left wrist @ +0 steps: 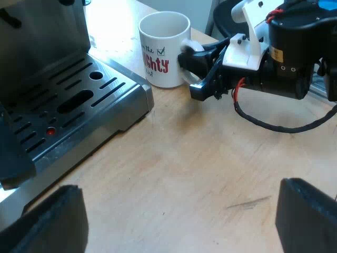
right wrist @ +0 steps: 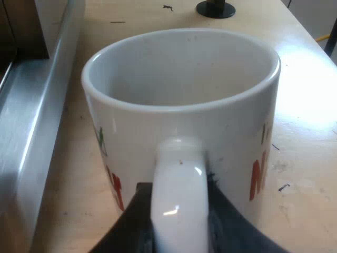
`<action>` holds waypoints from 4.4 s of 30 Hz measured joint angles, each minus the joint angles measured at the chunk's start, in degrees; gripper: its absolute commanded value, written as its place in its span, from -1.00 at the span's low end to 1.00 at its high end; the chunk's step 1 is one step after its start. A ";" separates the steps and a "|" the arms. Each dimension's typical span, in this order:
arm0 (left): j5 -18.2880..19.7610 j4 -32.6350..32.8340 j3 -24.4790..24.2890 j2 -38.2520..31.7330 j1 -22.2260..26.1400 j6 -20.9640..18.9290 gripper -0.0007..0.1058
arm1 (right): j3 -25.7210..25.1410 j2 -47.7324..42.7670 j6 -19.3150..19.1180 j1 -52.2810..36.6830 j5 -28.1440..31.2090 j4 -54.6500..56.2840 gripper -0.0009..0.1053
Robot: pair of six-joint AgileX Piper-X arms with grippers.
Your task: Remove mug from coffee machine
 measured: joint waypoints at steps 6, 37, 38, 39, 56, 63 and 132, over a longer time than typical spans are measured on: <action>0.00 -0.02 0.00 0.00 0.00 0.00 0.50 | 0.00 -0.02 0.00 0.00 0.00 -0.03 -0.81; 0.00 -0.02 0.09 1.11 0.00 0.00 0.50 | -0.12 -22.60 4.93 2.45 -1.87 37.96 0.18; 0.00 -0.02 0.09 1.11 0.00 0.00 0.50 | -0.12 -24.57 5.17 2.45 -2.92 40.51 0.18; 0.00 -0.02 0.09 1.11 0.00 0.00 0.50 | -0.12 -26.11 5.44 2.45 -3.31 41.93 0.18; 0.00 0.13 -1.17 1.11 0.00 -0.13 0.50 | -19.51 -41.98 7.49 2.45 -11.89 91.38 0.18; -5.25 3.90 -8.38 1.11 0.00 -1.09 0.50 | -31.70 -41.95 8.35 2.45 -13.49 105.51 0.18; -20.88 27.02 -12.66 -31.66 26.16 -2.39 0.50 | -26.67 -83.14 -2.35 -28.00 -16.61 109.12 0.18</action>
